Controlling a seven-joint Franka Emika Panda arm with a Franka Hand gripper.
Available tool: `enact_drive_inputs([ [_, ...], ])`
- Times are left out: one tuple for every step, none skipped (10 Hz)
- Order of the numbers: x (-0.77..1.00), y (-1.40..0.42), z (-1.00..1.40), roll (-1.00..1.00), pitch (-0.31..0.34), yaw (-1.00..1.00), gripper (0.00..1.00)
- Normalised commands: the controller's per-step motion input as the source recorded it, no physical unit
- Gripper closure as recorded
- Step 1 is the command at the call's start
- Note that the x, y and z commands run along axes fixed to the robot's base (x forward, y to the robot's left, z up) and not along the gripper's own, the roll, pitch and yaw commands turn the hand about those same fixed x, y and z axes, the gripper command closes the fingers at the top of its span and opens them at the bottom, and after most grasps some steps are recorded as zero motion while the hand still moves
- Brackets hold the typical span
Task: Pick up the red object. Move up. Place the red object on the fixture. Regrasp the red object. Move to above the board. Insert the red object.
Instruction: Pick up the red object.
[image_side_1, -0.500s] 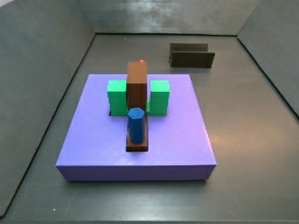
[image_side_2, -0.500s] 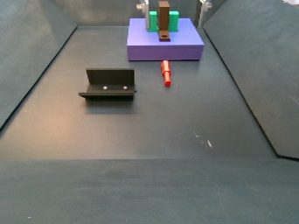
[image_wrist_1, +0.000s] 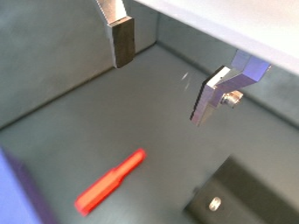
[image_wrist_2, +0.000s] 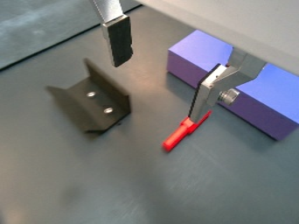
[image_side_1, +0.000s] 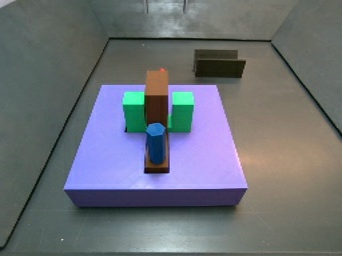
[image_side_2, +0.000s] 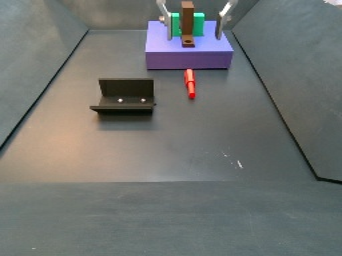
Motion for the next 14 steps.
enact_drive_inputs([
  [0.0, -0.71, -0.67, -0.07, -0.196, 0.16, 0.0],
  [0.0, -0.73, -0.71, -0.05, -0.191, 0.15, 0.0],
  [0.0, -0.73, -0.74, -0.03, -0.189, 0.13, 0.0],
  [0.0, -0.64, -0.77, -0.02, -0.184, 0.08, 0.0],
  [0.0, -0.47, -0.79, -0.02, -0.184, 0.02, 0.0],
  [-0.04, -0.29, -0.8, -0.01, -0.194, 0.0, 0.0],
  [-0.06, -0.15, -0.62, 0.0, -0.16, 0.01, 0.0],
  [-0.05, -0.13, -0.43, 0.05, -0.113, 0.07, 0.0],
  [-0.06, -0.13, -0.42, 0.02, -0.111, 0.07, 0.0],
  [-0.05, -0.12, -0.34, 0.0, -0.09, 0.09, 0.0],
  [-0.02, -0.09, -0.09, 0.0, -0.074, 0.09, 0.0],
  [0.0, -0.09, -0.1, 0.0, -0.036, 0.08, 0.0],
  [0.0, -0.11, -0.29, 0.0, -0.054, 0.05, 0.0],
  [0.0, -0.12, -0.41, 0.0, -0.08, 0.01, 0.0],
])
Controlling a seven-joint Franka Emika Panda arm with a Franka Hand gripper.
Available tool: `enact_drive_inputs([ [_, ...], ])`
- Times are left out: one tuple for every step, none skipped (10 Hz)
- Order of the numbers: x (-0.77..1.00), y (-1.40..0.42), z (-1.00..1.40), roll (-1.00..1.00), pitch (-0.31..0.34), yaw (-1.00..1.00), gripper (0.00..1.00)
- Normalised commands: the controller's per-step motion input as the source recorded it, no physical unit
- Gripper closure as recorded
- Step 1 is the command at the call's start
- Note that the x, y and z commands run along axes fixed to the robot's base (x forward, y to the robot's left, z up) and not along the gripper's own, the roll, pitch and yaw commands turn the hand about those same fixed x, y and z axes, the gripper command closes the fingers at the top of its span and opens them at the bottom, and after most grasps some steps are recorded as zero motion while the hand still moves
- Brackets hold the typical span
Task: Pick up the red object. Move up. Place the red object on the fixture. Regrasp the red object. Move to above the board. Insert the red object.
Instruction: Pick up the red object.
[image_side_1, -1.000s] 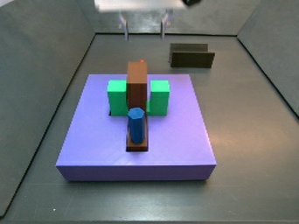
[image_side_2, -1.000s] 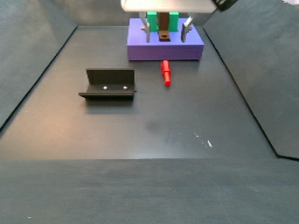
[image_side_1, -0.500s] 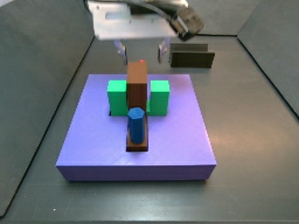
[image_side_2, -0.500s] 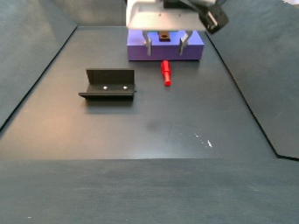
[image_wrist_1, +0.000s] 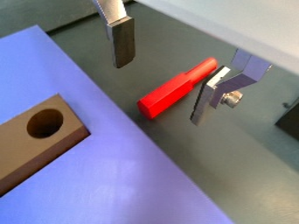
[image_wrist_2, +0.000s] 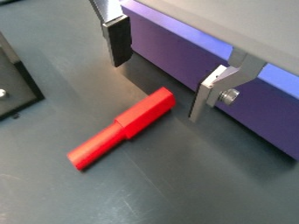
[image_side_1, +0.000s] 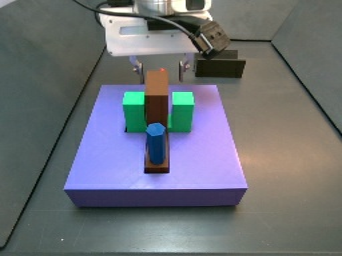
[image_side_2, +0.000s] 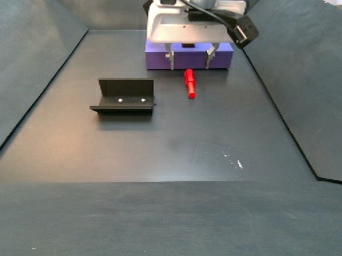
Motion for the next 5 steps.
enact_drive_inputs([
  [0.0, -0.02, -0.33, 0.0, -0.041, 0.0, 0.0],
  [0.0, 0.0, -0.19, 0.0, 0.0, 0.0, 0.0],
  [0.0, 0.06, -0.13, 0.0, 0.0, -0.05, 0.0],
  [0.0, 0.04, -0.13, 0.0, 0.0, -0.09, 0.0],
  [0.0, 0.02, -0.14, 0.0, 0.0, -0.16, 0.0],
])
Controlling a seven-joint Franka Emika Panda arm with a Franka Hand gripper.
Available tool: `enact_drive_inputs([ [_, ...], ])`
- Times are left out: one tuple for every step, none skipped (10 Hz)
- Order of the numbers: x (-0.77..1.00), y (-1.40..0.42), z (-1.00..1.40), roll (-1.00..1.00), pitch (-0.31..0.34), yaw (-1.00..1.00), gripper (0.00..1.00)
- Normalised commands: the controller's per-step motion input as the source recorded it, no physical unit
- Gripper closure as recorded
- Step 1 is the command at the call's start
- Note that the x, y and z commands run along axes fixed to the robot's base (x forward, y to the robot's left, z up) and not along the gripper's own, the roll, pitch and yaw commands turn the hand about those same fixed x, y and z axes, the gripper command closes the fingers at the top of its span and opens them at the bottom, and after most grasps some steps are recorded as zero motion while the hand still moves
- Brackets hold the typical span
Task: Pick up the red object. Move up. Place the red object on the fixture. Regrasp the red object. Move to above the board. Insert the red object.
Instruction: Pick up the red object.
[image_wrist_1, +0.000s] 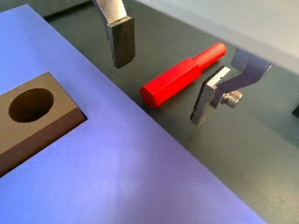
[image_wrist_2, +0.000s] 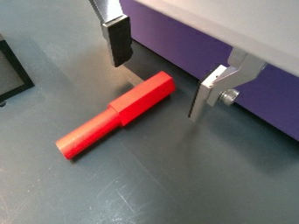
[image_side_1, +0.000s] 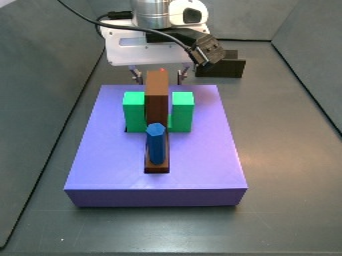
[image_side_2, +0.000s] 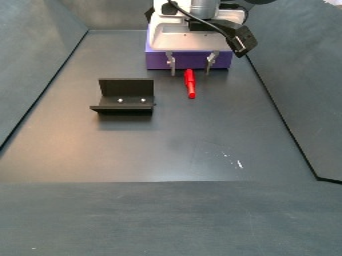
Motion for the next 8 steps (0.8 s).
enact_drive_inputs([
  [0.0, 0.0, -0.18, 0.0, 0.0, -0.19, 0.0],
  [0.0, 0.0, -0.21, 0.0, -0.01, -0.19, 0.0],
  [0.0, 0.0, -0.18, 0.0, -0.006, -0.13, 0.0],
  [0.0, 0.0, -0.17, 0.0, -0.013, -0.07, 0.0],
  [0.0, 0.0, -0.17, 0.0, -0.02, -0.05, 0.0],
  [0.0, 0.0, -0.18, 0.0, -0.021, -0.04, 0.0],
  [0.0, 0.0, -0.16, 0.0, -0.023, -0.02, 0.0],
  [0.0, 0.0, 0.0, 0.0, 0.0, 0.0, 0.0],
])
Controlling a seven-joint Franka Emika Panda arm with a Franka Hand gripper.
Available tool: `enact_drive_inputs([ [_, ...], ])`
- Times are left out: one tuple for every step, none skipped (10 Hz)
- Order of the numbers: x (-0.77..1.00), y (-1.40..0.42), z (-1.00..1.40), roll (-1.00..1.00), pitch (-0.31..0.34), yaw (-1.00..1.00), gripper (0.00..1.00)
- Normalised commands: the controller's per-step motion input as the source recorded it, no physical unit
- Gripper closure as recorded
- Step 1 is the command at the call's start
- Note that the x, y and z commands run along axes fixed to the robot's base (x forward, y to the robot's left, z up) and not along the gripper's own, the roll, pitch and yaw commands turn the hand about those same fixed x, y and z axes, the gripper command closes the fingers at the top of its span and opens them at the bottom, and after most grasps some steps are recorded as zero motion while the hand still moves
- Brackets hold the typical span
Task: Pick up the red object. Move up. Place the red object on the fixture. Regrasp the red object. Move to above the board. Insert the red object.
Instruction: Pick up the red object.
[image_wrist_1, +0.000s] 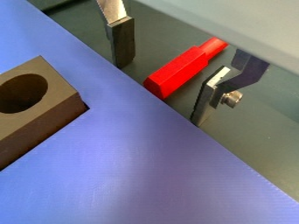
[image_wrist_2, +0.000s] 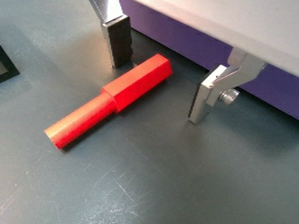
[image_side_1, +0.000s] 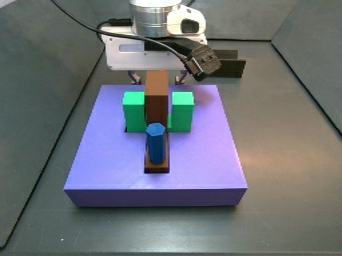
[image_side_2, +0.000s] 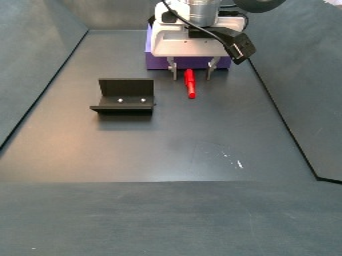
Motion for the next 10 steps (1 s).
enact_drive_inputs([
  [0.0, 0.0, 0.0, 0.0, 0.0, 0.0, 1.0],
  [0.0, 0.0, 0.0, 0.0, 0.0, 0.0, 1.0],
  [0.0, 0.0, 0.0, 0.0, 0.0, 0.0, 1.0],
  [0.0, 0.0, 0.0, 0.0, 0.0, 0.0, 1.0],
  [0.0, 0.0, 0.0, 0.0, 0.0, 0.0, 1.0],
  [0.0, 0.0, 0.0, 0.0, 0.0, 0.0, 1.0],
  [0.0, 0.0, 0.0, 0.0, 0.0, 0.0, 1.0],
  [0.0, 0.0, 0.0, 0.0, 0.0, 0.0, 1.0],
  [0.0, 0.0, 0.0, 0.0, 0.0, 0.0, 1.0],
  [0.0, 0.0, 0.0, 0.0, 0.0, 0.0, 1.0],
])
